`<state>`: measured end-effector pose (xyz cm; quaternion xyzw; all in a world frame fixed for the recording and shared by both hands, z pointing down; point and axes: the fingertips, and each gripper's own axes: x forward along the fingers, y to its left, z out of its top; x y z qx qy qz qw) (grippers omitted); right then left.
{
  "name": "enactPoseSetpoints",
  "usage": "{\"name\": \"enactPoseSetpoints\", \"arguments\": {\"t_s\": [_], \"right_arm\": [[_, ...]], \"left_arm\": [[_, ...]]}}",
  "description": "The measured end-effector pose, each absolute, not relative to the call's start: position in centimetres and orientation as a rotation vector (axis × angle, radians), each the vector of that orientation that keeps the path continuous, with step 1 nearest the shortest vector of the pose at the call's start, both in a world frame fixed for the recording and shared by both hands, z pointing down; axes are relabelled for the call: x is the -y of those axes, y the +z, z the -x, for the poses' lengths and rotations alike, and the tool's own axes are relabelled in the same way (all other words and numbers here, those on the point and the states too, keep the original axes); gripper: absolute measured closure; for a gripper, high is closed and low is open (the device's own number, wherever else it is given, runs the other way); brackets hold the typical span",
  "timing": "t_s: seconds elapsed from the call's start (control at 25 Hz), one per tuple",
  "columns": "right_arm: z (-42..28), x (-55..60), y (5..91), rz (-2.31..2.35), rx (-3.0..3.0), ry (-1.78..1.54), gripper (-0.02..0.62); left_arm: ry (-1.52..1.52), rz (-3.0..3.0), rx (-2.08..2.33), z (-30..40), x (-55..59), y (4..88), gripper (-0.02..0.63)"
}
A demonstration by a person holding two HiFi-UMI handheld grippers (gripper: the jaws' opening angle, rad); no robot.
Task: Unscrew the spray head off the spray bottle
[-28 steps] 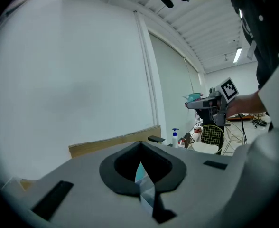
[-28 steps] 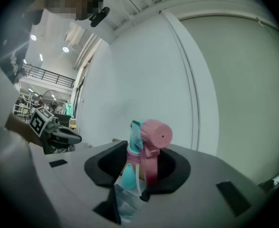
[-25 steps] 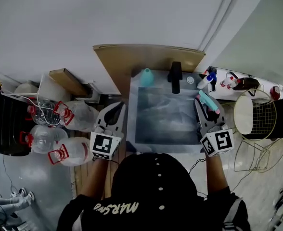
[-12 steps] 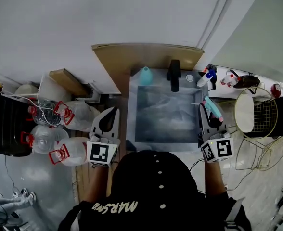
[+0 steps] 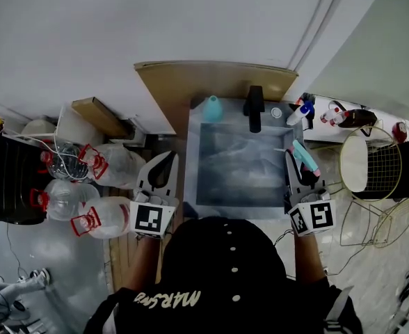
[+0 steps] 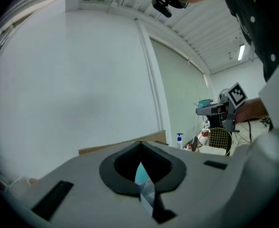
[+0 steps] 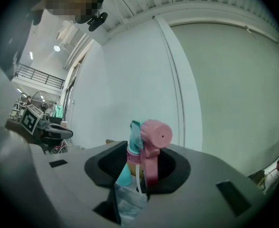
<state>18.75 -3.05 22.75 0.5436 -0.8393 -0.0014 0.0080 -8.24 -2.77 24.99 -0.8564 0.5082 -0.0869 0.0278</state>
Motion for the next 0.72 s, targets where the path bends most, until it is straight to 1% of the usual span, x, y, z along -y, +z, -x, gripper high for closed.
{"name": "enactPoseSetpoints", "arguments": {"t_s": [0.44, 0.56, 0.72], "right_arm": [[-18.27, 3.15, 22.25, -1.692, 2.638, -0.033, 0.446], [-18.17, 3.00, 22.35, -1.694, 2.640, -0.032, 0.446], [-18.19, 2.78, 22.24, -1.697, 2.644, -0.033, 0.446]], "left_arm": [[-0.253, 2.659, -1.556, 7.89, 2.67, 24.97, 0.581], [-0.294, 2.663, -1.548, 8.02, 2.40, 25.83, 0.581], [-0.255, 2.659, -1.552, 7.65, 2.36, 25.04, 0.581]]}}
